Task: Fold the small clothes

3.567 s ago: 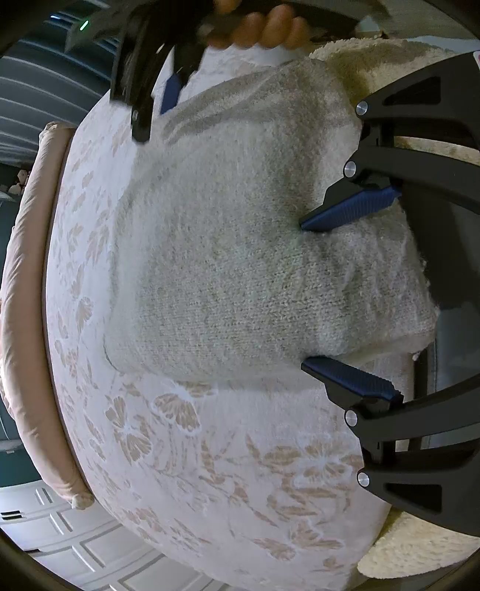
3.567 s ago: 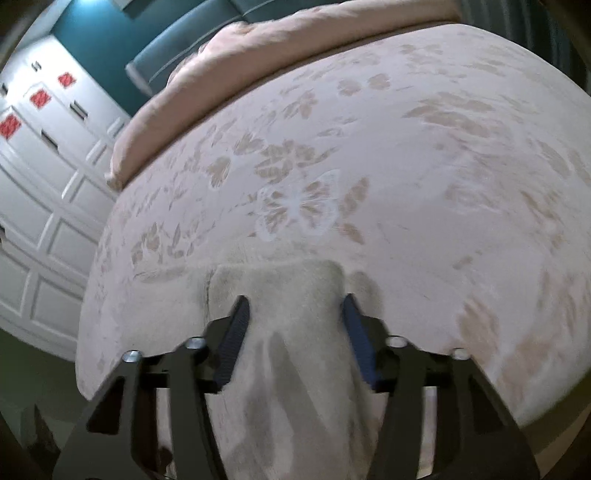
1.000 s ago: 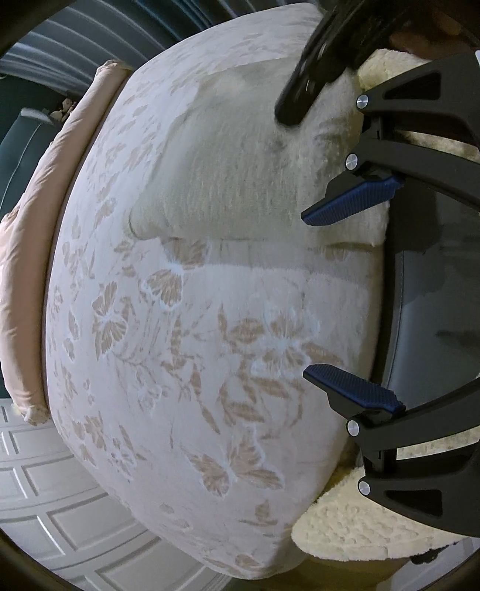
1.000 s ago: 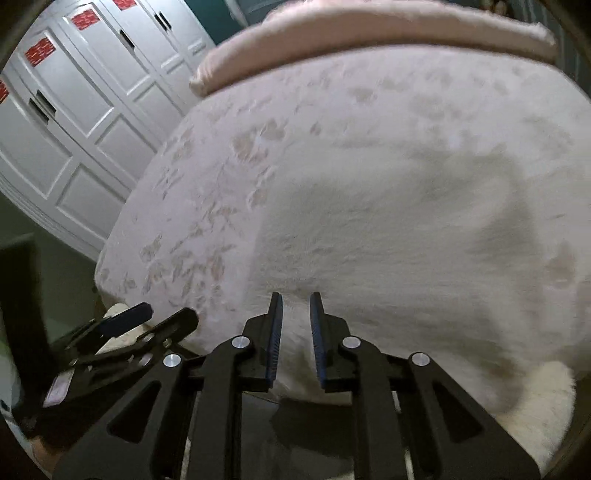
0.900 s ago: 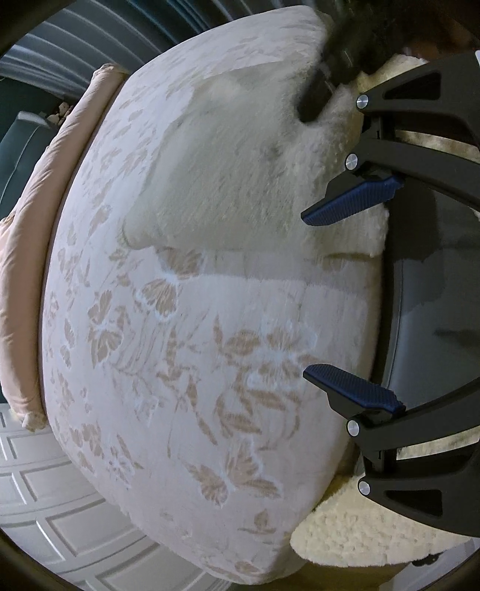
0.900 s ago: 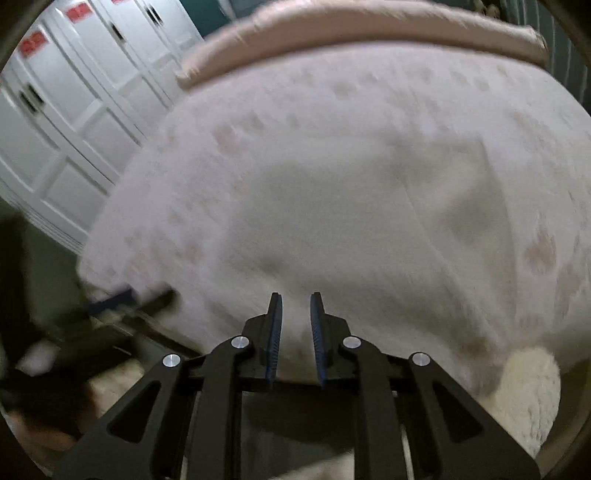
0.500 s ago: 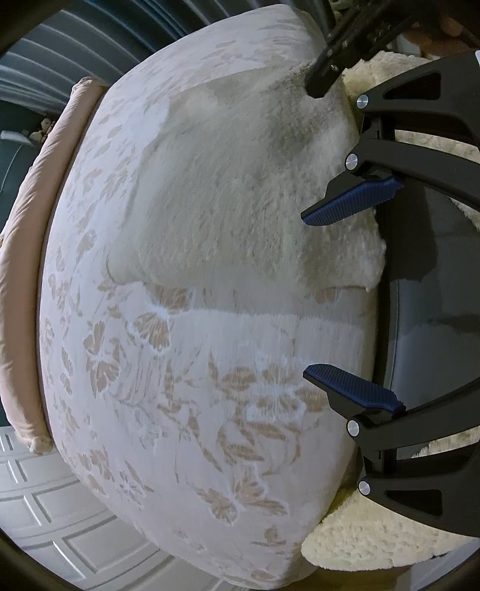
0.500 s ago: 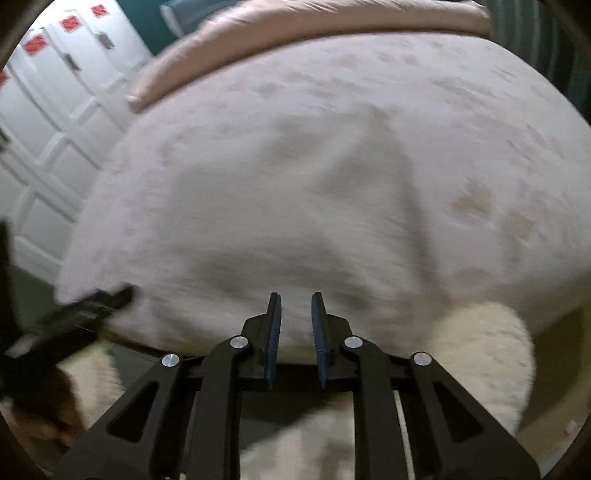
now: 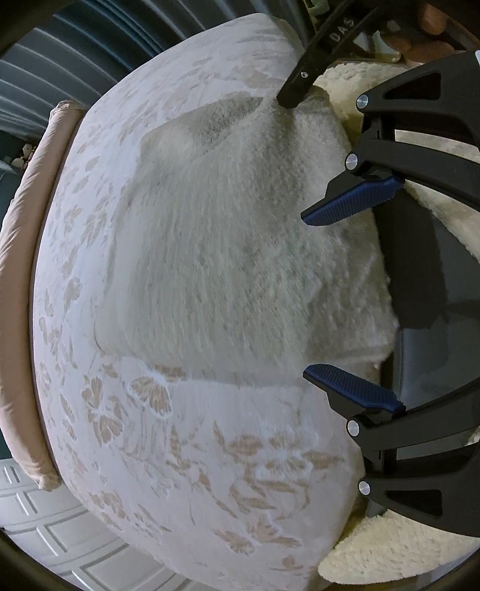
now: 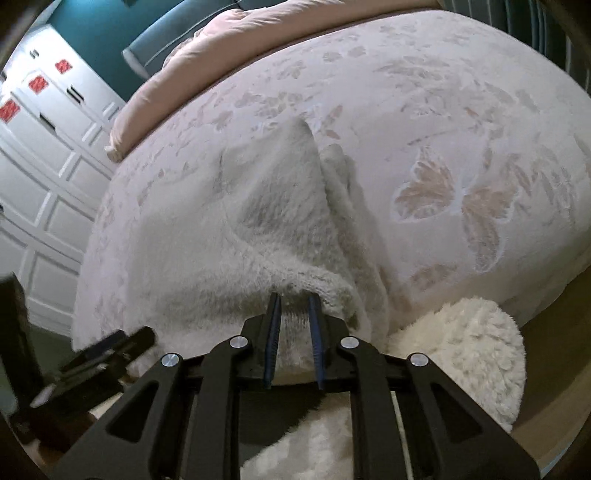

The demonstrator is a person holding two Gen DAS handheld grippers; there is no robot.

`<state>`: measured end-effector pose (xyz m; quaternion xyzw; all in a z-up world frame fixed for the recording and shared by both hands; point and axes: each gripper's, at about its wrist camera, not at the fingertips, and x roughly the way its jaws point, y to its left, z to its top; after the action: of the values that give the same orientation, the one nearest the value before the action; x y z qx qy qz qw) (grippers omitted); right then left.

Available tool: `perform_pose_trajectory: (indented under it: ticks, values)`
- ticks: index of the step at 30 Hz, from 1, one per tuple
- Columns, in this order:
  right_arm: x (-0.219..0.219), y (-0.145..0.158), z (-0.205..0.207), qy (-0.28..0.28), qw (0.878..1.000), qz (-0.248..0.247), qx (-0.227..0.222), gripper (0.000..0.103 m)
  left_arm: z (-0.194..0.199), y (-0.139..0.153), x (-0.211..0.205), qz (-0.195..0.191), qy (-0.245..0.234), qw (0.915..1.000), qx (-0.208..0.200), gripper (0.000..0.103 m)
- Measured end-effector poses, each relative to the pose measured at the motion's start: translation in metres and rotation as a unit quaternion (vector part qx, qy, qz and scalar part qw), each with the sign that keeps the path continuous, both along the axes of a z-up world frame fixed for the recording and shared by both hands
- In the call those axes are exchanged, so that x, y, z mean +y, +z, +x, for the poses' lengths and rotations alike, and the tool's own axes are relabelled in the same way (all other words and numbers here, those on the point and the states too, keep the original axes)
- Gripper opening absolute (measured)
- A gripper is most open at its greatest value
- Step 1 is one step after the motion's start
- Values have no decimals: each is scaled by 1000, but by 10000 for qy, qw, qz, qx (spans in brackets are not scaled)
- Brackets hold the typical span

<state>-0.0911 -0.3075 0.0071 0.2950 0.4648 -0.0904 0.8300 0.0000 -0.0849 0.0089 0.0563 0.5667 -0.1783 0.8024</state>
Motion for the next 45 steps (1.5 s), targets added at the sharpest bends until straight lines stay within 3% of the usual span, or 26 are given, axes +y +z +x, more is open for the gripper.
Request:
perform_pose_trajectory:
  ticks: [2, 3, 4, 7, 11, 14, 15, 16, 18, 21, 23, 25, 27, 32, 34, 36, 45]
  values:
    - [-1, 9, -2, -89, 9998, 24, -161, 15, 0, -1, -4, 74, -31, 10000, -13, 75]
    - [1, 11, -7, -138, 9996, 1, -232, 20, 0, -1, -4, 66, -21, 10000, -14, 75]
    - [1, 14, -12, -226, 9993, -71, -294, 31, 0, -1, -5, 69, -17, 10000, -20, 75]
    - [-6, 20, -19, -317, 9986, -216, -353, 38, 2, -5, -4, 144, 9, 9999, 29, 75]
    - [-11, 4, -4, -156, 9996, -127, -179, 38, 2, -9, -8, 229, 52, 9997, 5, 75]
    - [-9, -22, 18, 55, 10000, 42, 35, 46, 0, -9, -8, 266, 40, 9996, -23, 75]
    - [-4, -26, 21, 76, 9999, -12, 140, 40, 0, -8, -9, 262, 41, 9996, -28, 75]
    - [-1, -24, 24, 137, 9998, -113, 122, 27, 0, -8, -7, 256, 41, 9997, -32, 75]
    - [1, -6, 19, 128, 9993, -290, -177, 10, 0, -6, -7, 262, 19, 9996, -82, 75]
    - [-10, 16, 7, -91, 9975, -422, -565, 5, 0, -7, -6, 271, 18, 9996, -90, 76]
    - [-18, 1, 8, -149, 9984, -461, -286, 4, 1, -8, -7, 312, 48, 9994, -107, 76]
    - [-20, -38, 16, -28, 9981, -510, 331, 3, 0, -11, -9, 364, 46, 9992, -156, 78]
    - [-18, -41, 15, 10, 9978, -546, 363, 3, -1, -12, -11, 426, -3, 9989, -193, 79]
    - [-21, -4, 7, -150, 9989, -410, -153, 13, 6, -4, 0, 154, 201, 9996, -137, 79]
    - [-21, 4, 8, -165, 9985, -436, -299, 48, 13, -2, 4, 82, 307, 9994, -136, 80]
    - [-21, 4, 12, -149, 9983, -407, -391, 58, 19, -2, 5, 113, 373, 9991, -154, 82]
    - [-18, -40, 35, -56, 10000, 18, 45, 67, 46, -22, 4, -122, 612, 9979, 177, 88]
